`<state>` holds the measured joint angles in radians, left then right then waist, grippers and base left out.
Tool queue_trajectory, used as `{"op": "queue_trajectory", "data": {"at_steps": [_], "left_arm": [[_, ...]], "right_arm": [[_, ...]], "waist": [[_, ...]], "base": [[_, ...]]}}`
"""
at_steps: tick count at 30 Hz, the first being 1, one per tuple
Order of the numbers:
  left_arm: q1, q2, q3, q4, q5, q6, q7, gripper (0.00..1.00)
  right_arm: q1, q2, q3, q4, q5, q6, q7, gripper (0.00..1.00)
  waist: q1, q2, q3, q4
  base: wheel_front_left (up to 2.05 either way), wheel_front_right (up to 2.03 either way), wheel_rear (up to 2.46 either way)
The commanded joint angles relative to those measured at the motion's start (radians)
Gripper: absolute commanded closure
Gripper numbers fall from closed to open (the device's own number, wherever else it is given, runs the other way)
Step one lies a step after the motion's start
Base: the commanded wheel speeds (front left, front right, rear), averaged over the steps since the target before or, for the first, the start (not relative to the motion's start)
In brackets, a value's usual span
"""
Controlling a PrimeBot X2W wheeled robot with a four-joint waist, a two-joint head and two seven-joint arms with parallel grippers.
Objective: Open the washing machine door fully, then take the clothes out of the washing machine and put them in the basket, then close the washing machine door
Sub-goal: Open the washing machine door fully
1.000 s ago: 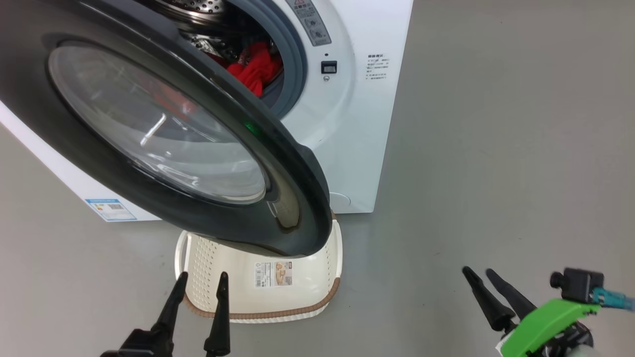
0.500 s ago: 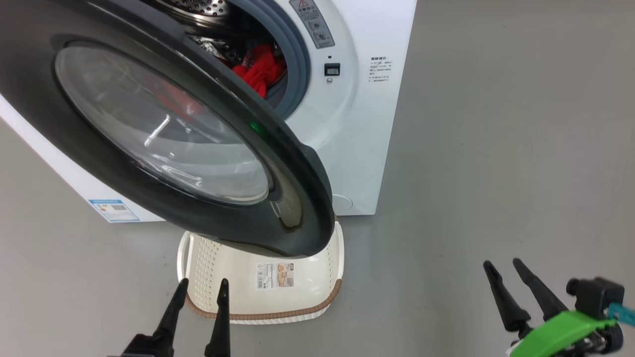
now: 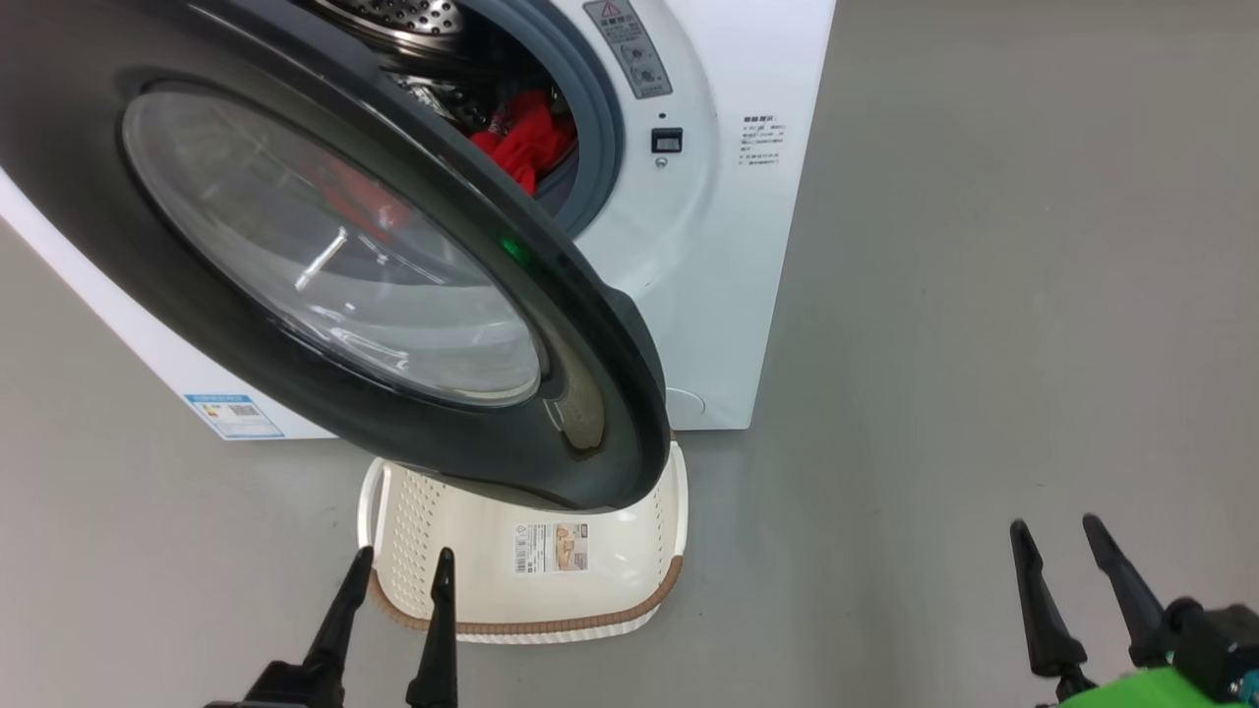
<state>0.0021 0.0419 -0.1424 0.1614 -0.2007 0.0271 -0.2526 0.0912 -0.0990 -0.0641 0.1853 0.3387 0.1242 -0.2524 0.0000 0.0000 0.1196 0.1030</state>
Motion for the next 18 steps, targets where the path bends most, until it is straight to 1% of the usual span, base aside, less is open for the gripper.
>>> {"op": "queue_trajectory", "data": {"at_steps": [1,7,14,17,18], "left_arm": [[-0.004,0.008,0.032,-0.033,0.005,0.007,-0.009,0.0],[0.002,0.008,0.031,-0.038,0.004,0.006,-0.009,0.0],[-0.001,0.008,0.029,-0.04,0.004,0.005,-0.009,0.0],[-0.002,0.008,0.025,-0.04,0.002,0.006,-0.009,0.0],[-0.002,0.008,0.024,-0.04,0.001,0.006,-0.009,0.0]], "right_arm": [[0.01,-0.005,0.008,-0.029,-0.017,0.007,-0.009,0.0],[0.025,0.006,0.009,-0.017,-0.038,0.007,-0.009,0.0],[0.017,0.005,0.015,-0.023,-0.034,0.007,-0.009,0.0],[0.011,0.003,0.037,-0.028,-0.014,0.007,-0.009,0.0],[0.009,0.002,0.051,-0.027,0.002,0.007,-0.009,0.05]], "waist": [[0.0,0.0,-0.002,0.003],[0.0,0.0,-0.001,0.003],[0.0,0.0,0.003,0.004],[0.0,0.0,0.005,0.006],[0.0,0.0,0.005,0.007]], "base": [[0.0,0.0,0.0],[0.0,0.0,0.0],[0.0,0.0,0.0],[0.0,0.0,0.0],[0.0,0.0,0.0]]}}
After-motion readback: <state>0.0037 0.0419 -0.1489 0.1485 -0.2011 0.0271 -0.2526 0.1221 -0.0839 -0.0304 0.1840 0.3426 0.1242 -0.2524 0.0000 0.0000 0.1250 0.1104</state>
